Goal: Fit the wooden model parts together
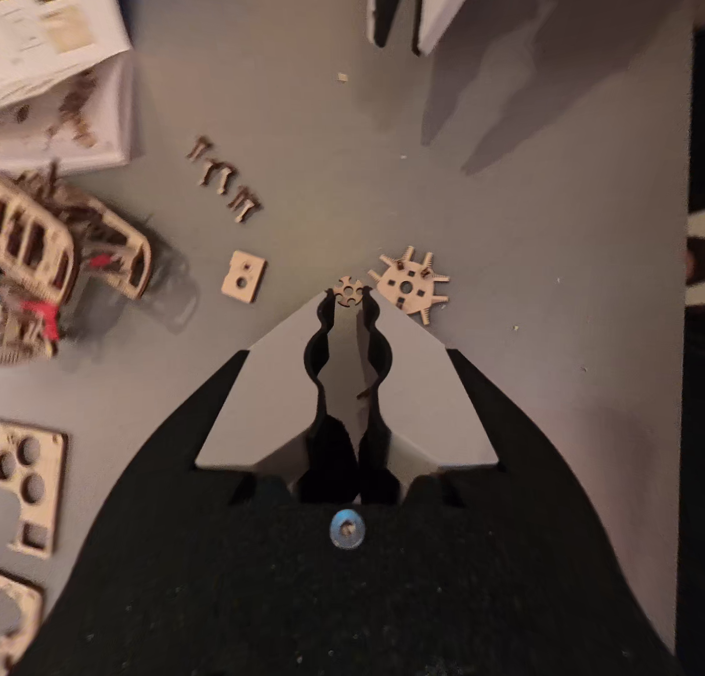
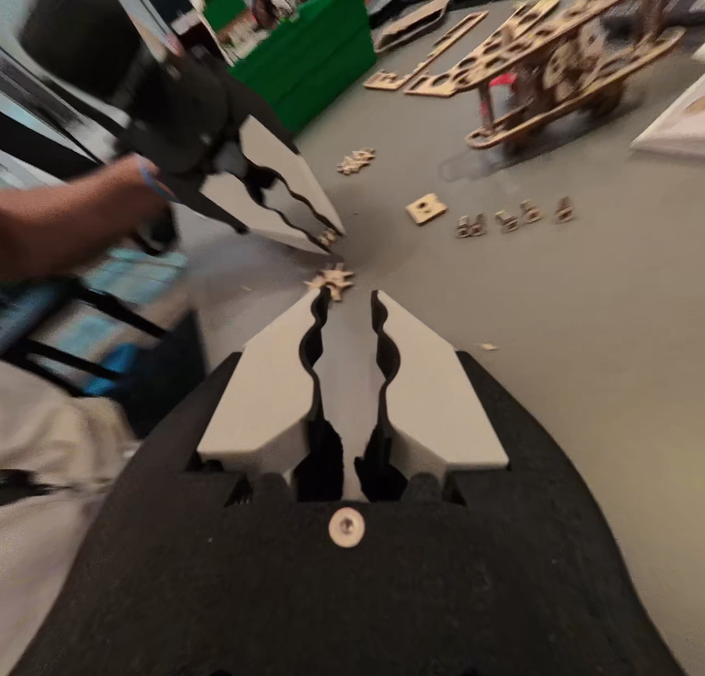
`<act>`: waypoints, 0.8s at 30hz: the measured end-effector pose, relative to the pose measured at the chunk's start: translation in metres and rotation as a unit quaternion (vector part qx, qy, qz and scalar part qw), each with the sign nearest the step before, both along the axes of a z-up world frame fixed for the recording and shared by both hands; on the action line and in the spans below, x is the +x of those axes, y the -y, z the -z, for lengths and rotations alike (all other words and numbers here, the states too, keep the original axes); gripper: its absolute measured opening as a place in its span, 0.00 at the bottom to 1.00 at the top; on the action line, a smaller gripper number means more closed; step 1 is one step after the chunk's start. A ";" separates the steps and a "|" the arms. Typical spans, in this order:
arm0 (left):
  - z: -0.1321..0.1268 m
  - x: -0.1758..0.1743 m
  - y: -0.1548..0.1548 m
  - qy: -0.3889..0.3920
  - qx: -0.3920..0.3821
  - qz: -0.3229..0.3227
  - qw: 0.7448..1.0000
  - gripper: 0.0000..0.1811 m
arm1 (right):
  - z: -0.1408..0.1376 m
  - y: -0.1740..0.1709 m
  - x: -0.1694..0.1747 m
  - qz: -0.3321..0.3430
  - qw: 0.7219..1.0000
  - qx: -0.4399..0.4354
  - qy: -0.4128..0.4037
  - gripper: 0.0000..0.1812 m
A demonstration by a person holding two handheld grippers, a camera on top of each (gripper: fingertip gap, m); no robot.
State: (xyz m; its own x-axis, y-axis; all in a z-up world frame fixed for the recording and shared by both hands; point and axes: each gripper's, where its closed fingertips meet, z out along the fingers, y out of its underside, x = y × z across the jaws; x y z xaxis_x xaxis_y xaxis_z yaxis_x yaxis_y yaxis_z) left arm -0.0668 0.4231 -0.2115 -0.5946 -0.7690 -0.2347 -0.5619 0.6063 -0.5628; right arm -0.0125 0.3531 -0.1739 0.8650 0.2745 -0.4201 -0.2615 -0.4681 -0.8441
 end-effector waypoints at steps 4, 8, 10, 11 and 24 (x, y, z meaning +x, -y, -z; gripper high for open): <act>-0.007 -0.013 -0.022 0.050 -0.070 -0.108 0.990 0.06 | 0.011 -0.023 0.029 0.012 0.978 0.037 0.206 0.12; -0.016 -0.037 -0.023 0.023 -0.117 -0.192 0.974 0.07 | 0.026 -0.054 0.038 -0.007 0.983 -0.013 0.184 0.15; -0.019 -0.049 -0.018 0.030 -0.147 -0.232 0.961 0.07 | 0.029 -0.065 0.041 -0.008 0.989 -0.034 0.144 0.15; -0.019 -0.055 -0.017 0.035 -0.147 -0.246 0.958 0.07 | 0.027 -0.070 0.043 -0.002 0.991 -0.029 0.134 0.14; -0.010 -0.069 -0.056 0.144 -0.137 -0.294 0.935 0.06 | 0.035 -0.050 0.065 0.040 0.966 -0.041 0.252 0.14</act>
